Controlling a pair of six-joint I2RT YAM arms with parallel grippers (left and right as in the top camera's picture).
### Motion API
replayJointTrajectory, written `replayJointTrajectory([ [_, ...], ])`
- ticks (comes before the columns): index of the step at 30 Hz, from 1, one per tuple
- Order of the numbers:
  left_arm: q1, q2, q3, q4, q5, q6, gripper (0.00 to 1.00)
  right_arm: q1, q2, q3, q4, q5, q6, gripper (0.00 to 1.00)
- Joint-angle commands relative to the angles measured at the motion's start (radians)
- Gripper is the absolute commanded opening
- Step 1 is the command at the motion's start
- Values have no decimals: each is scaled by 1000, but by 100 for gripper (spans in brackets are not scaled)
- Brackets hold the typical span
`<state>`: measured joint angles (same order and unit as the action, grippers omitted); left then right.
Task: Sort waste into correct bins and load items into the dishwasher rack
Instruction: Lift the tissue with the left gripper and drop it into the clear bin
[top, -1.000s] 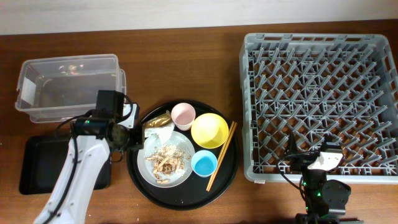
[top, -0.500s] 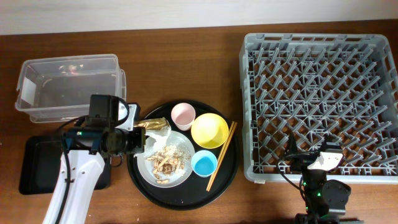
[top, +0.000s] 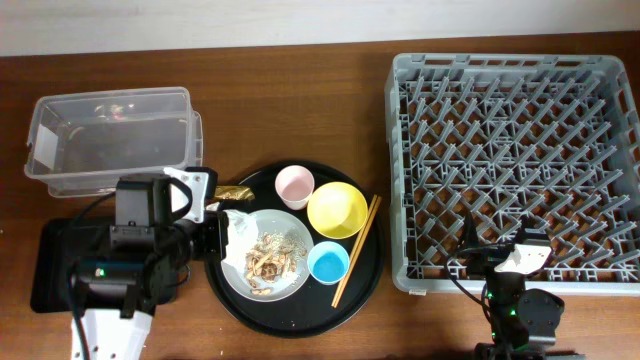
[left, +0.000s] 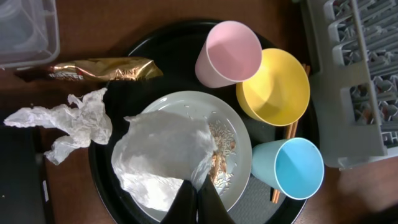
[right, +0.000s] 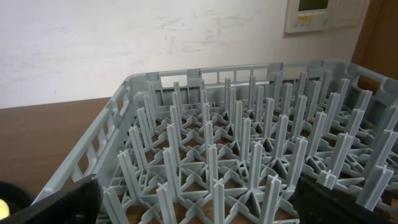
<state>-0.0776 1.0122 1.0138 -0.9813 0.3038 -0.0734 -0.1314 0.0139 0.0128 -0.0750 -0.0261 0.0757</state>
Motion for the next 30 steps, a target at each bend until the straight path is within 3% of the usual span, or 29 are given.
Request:
replayJointTrajectory([
  [1, -3, -51, 25, 5, 16, -13, 0, -6, -6, -7, -4, 5, 8, 99],
  [7, -3, -137, 25, 216, -25, -14, 0, -6, -6, -7, -4, 5, 8, 99],
  [11, -3, -108, 25, 399, -385, -185, 0, -6, -6, -7, -4, 5, 8, 99],
  [15, -1, 0, 25, 628, -599, -199, 0, -6, -6, -7, -3, 5, 8, 99],
  [21, 93, 323, 25, 1046, -666, -199, 0, -6, -6, -7, -4, 5, 8, 99],
  [24, 159, 409, 25, 1142, -666, -199, 1, -6, -6, -7, -4, 5, 8, 99],
  [25, 172, 435, 25, 1149, -666, -199, 7, -6, -6, -7, -3, 5, 8, 99],
  [27, 179, 480, 25, 1123, -666, -199, 86, -6, -6, -7, -4, 5, 8, 99],
  [28, 179, 481, 25, 1109, -666, -199, 99, -6, -6, -7, -3, 5, 8, 99],
  [30, 179, 467, 25, 1100, -665, -199, 99, -6, -6, -7, -3, 5, 8, 99],
])
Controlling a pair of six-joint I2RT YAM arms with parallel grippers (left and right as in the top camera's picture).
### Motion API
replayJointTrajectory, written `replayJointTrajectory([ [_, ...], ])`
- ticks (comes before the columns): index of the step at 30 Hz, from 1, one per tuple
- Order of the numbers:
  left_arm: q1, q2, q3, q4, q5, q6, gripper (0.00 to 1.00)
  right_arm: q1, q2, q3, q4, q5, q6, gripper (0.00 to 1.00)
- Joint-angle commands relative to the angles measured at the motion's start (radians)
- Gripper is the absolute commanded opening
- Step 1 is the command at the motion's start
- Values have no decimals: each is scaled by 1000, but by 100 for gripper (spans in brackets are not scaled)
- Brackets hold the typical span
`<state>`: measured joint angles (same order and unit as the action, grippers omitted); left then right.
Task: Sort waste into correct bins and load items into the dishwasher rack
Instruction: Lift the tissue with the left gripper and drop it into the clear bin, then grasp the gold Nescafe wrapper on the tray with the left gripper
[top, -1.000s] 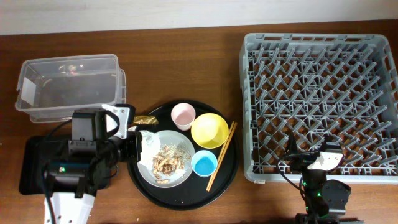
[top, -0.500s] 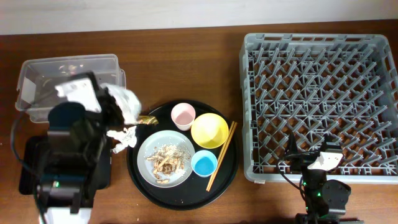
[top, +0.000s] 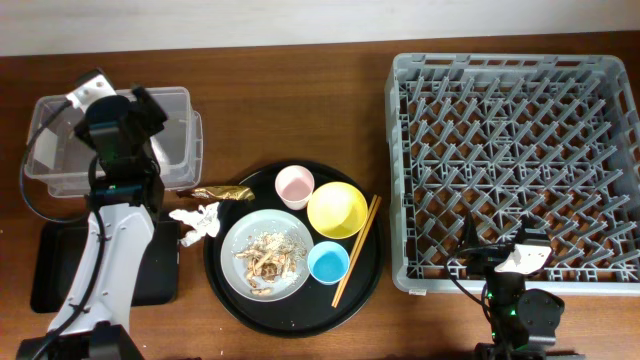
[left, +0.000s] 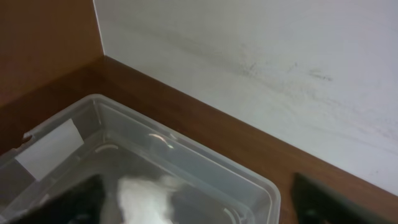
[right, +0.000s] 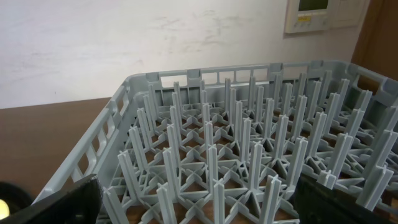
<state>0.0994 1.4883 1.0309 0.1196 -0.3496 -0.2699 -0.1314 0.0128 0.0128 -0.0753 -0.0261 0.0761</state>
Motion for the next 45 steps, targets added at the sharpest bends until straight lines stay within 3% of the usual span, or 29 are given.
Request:
replayJointTrajectory([
  [1, 0, -33, 8, -6, -6, -3, 99, -6, -5, -7, -3, 5, 7, 99],
  [4, -9, -126, 8, -144, 59, -3, 99, -6, -5, -7, -3, 5, 7, 99],
  [7, -27, -241, 8, -380, 365, -3, 99, -6, -5, -7, -3, 5, 7, 99],
  [8, -27, -275, 8, -463, 542, -6, 92, -6, -5, -7, -3, 5, 7, 99],
  [9, -29, -295, 7, -533, 702, -6, 74, -6, -5, -7, -3, 5, 7, 99],
  [10, -37, -297, 6, -567, 780, -7, 67, -6, -5, -7, -3, 5, 7, 99],
  [11, -50, -292, 4, -603, 818, -8, 67, -6, -5, -7, -3, 5, 7, 99],
  [13, -96, -259, -1, -679, 766, -106, 66, -6, -5, -7, -3, 5, 7, 99],
  [16, -143, -184, -1, -698, 716, -130, 66, -6, -5, -7, -3, 5, 7, 99],
  [22, -145, -95, -1, -917, 332, -129, 66, -6, -5, -7, -3, 5, 7, 99],
  [28, -145, -79, -20, -921, 291, -92, 56, -6, -5, -7, -3, 5, 7, 99],
  [41, -216, 134, -20, -771, 272, -92, 56, -6, -5, -7, -3, 5, 7, 99],
  [45, -215, 136, -20, -777, 176, -92, 56, -6, -5, -7, -3, 5, 7, 99],
])
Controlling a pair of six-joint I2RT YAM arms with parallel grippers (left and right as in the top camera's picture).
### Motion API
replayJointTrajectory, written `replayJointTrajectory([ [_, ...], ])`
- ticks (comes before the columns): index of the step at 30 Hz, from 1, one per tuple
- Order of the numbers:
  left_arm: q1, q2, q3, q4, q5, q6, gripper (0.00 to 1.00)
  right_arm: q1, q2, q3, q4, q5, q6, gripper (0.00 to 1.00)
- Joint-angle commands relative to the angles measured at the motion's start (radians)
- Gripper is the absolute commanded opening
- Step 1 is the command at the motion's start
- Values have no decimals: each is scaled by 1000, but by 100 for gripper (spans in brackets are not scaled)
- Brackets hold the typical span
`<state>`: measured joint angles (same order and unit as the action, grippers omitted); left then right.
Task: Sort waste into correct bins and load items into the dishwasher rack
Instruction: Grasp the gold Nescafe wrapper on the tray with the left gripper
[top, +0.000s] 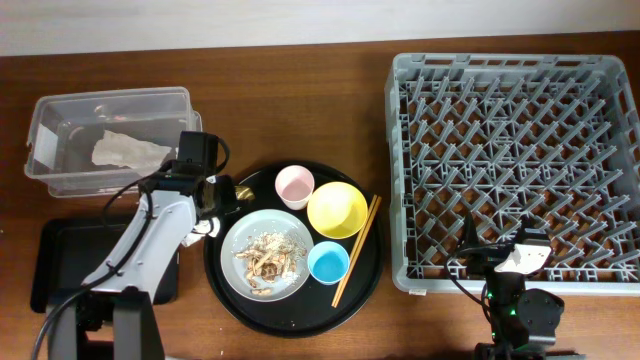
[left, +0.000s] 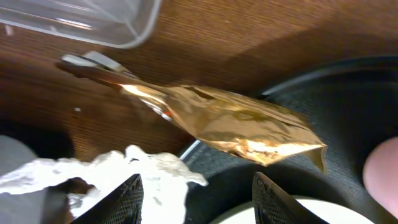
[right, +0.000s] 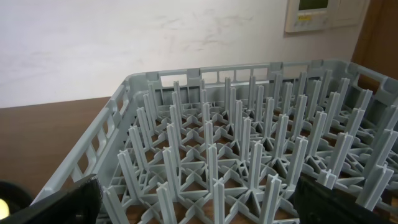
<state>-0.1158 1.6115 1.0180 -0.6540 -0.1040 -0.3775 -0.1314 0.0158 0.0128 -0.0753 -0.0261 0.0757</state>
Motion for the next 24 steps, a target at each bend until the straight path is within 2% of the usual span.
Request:
replayJointTrajectory([
  [1, 0, 13, -8, -13, -69, 16, 56, -6, -8, -7, -3, 5, 8, 99],
  [8, 0, 51, -37, 16, -69, 15, 55, -6, -8, -7, -3, 5, 8, 99],
  [10, 0, 56, -37, 14, -69, 15, 47, -6, -8, -7, -3, 5, 8, 99],
  [12, 0, 56, -36, 15, -69, 15, 46, -6, -8, -7, -3, 5, 8, 99],
  [16, 0, 55, -36, 14, -69, 15, 27, -6, -8, -7, -3, 5, 8, 99],
  [17, 0, 55, -36, 14, -69, 15, 16, -6, -8, -7, -3, 5, 8, 99],
  [20, 0, 54, -34, 10, -69, 15, 9, -6, -8, -7, -3, 5, 8, 99],
  [21, 0, 54, -32, 6, -69, 15, 1, -6, -8, -7, -3, 5, 8, 99],
  [24, 0, 46, 2, -74, -69, 11, 1, -6, -8, -7, -3, 5, 8, 99],
])
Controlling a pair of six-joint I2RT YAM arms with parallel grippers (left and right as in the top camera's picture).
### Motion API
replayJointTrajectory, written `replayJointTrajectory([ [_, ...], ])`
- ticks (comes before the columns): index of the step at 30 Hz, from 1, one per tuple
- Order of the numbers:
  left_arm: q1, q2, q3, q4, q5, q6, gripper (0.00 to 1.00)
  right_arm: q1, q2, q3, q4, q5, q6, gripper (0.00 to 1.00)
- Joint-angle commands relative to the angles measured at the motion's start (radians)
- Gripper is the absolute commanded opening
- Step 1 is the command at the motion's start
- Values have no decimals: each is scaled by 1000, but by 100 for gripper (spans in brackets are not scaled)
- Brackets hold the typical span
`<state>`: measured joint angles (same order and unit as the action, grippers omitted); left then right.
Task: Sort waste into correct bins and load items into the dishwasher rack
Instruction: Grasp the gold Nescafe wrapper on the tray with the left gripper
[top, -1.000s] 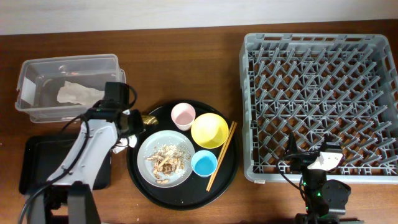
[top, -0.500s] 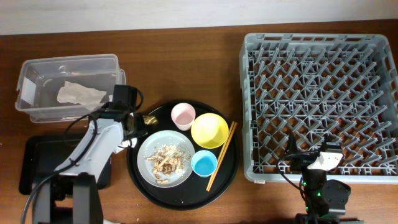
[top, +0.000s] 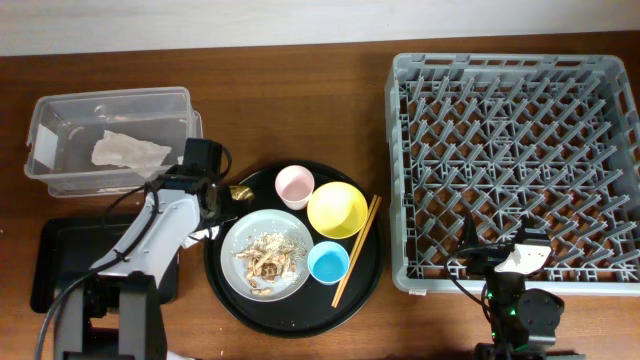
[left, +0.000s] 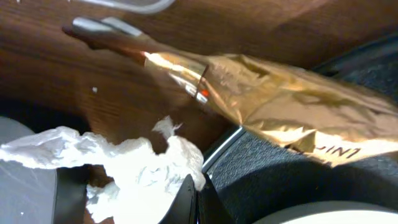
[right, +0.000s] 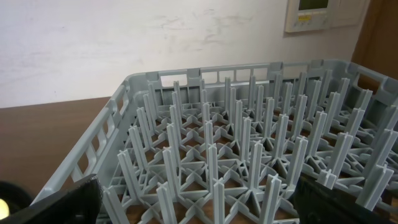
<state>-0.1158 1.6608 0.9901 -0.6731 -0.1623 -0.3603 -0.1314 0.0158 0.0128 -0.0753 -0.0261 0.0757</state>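
A crumpled white napkin lies on the table at the left rim of the black round tray. My left gripper is shut on the napkin's edge; in the overhead view the left gripper sits low beside the tray. Just beyond it lies a gold wrapper. A flat napkin lies in the clear bin. The tray holds a plate of scraps, pink cup, yellow bowl, blue cup and chopsticks. My right gripper stands open before the grey dishwasher rack.
A flat black bin sits at the front left, partly under my left arm. The rack has upright pegs all over and holds nothing. The clear bin stands close behind the left gripper.
My left gripper was open above the gold wrapper and the crumpled napkin. It is now lower and shut on the crumpled napkin. The right arm has not moved.
My left gripper was shut on a flat napkin lying on the plate. Then it stood open over the clear bin with the napkin below it. Then the napkin lay in the bin and the gripper hung open by the tray's left rim, where it now pinches the crumpled napkin.
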Motion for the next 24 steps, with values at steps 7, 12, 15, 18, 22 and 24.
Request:
replayJointTrajectory([
  [7, 1, -244, 51, -193, 97, -44, 1, -6, -8, -7, -3, 5, 8, 99],
  [12, 1, -502, 51, -108, 94, -44, 1, -6, -8, -7, -3, 5, 8, 99],
  [15, 1, -577, 51, 56, -26, -44, 1, -6, -8, -7, -3, 5, 8, 99],
  [18, 12, -563, 51, 209, -129, -44, 1, -6, -8, -7, -3, 5, 8, 99],
  [22, 85, -418, 51, 477, -183, -43, 1, -6, -8, -7, -3, 5, 8, 99],
  [24, 123, -300, 51, 610, -266, -43, 2, -6, -8, -7, -3, 5, 8, 99],
])
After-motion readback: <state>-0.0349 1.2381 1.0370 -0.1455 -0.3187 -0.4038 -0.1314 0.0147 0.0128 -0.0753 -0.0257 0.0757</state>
